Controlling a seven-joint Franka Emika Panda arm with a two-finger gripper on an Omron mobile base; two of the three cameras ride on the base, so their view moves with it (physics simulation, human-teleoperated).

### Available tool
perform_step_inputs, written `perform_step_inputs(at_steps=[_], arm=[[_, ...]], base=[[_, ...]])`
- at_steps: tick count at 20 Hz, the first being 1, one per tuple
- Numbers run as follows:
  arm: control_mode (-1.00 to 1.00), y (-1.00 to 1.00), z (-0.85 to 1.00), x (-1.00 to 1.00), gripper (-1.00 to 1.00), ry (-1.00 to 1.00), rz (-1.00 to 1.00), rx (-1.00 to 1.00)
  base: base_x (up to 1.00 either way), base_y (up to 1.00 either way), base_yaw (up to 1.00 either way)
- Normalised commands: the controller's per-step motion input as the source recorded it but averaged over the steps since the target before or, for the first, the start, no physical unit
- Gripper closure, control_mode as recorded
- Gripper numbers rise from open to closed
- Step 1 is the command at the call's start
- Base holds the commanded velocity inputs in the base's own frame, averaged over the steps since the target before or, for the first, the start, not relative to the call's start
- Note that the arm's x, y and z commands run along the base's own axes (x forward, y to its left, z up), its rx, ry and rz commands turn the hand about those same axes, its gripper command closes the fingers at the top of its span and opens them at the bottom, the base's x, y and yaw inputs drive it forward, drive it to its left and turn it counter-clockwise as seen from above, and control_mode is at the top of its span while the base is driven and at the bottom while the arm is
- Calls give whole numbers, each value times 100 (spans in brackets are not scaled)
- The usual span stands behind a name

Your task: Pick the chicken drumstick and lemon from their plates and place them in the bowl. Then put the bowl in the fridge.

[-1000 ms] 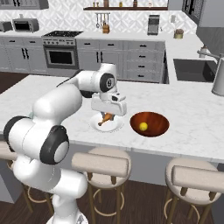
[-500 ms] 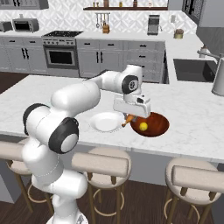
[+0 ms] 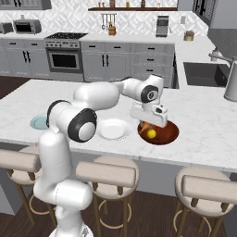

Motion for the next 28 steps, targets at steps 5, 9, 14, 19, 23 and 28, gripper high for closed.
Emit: perform_step_inputs(at_steps=[5,9,14,19,23,28], arm=[[-100,-32,-24,54,100,0,0,4],[-100,-13,-36,25,100,0,0,0],[-100,0,-50,12,100,-13,-8,-7],[-100,8,-53,14,100,-12,-18,-9],[-100,0,-31,45,100,0,-10,0],[-100,0,-24,46,-100,0,-6,0]], base=[[0,0,0],[0,0,0],[0,0,0],[0,0,0],[0,0,0],[0,0,0]])
